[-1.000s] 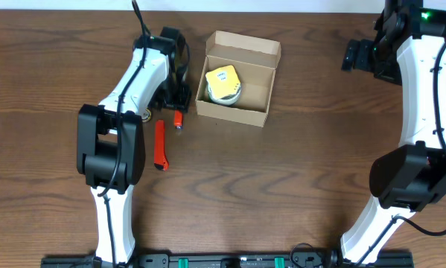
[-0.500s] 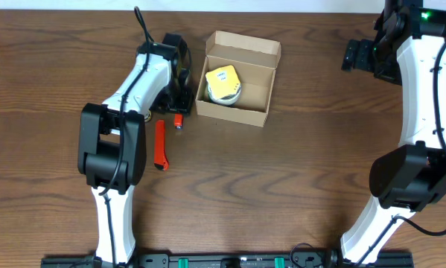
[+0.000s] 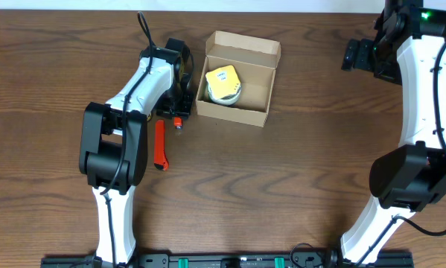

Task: Pack container
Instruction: 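Move the left gripper to the red box cutter and grasp it, then carry the red box cutter with the left gripper over the box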

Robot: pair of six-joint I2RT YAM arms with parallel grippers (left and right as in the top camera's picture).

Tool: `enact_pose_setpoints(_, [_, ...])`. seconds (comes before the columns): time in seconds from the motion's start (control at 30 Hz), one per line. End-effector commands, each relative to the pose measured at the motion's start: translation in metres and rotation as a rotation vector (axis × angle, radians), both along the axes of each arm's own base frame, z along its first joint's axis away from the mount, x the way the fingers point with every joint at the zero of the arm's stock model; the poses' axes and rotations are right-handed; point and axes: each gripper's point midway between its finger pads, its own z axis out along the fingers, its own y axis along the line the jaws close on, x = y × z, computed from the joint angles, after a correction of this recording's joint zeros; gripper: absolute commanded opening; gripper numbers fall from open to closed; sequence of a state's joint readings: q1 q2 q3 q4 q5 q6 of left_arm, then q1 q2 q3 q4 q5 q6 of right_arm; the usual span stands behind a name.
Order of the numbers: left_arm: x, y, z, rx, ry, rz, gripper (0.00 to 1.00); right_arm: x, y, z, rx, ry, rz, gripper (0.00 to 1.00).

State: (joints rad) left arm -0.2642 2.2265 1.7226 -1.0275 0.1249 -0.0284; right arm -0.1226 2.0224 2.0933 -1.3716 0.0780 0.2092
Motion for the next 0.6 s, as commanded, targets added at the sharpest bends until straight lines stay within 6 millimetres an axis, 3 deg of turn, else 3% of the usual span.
enact_pose_setpoints(0.0, [-0.0042, -0.0006, -0.0039, 0.006, 0.016, 0.001, 0.37, -0.0002, 0.0, -0.0033, 0.008, 0.007, -0.015, 0.99])
enact_pose_setpoints(0.13, [-0.0044, -0.0005, -0.0039, 0.007, 0.017, 0.005, 0.3, -0.0002, 0.0, -0.0033, 0.009, 0.007, -0.015, 0.99])
enact_pose_setpoints(0.3, [-0.0059, -0.0001, -0.0038, 0.009, 0.023, 0.016, 0.12, -0.0002, 0.0001, -0.0033, 0.009, 0.007, -0.015, 0.99])
enact_pose_setpoints(0.57, [-0.0141, 0.0037, 0.0023, 0.023, 0.058, 0.017, 0.06, -0.0001, 0.0001, -0.0032, 0.009, 0.006, -0.015, 0.99])
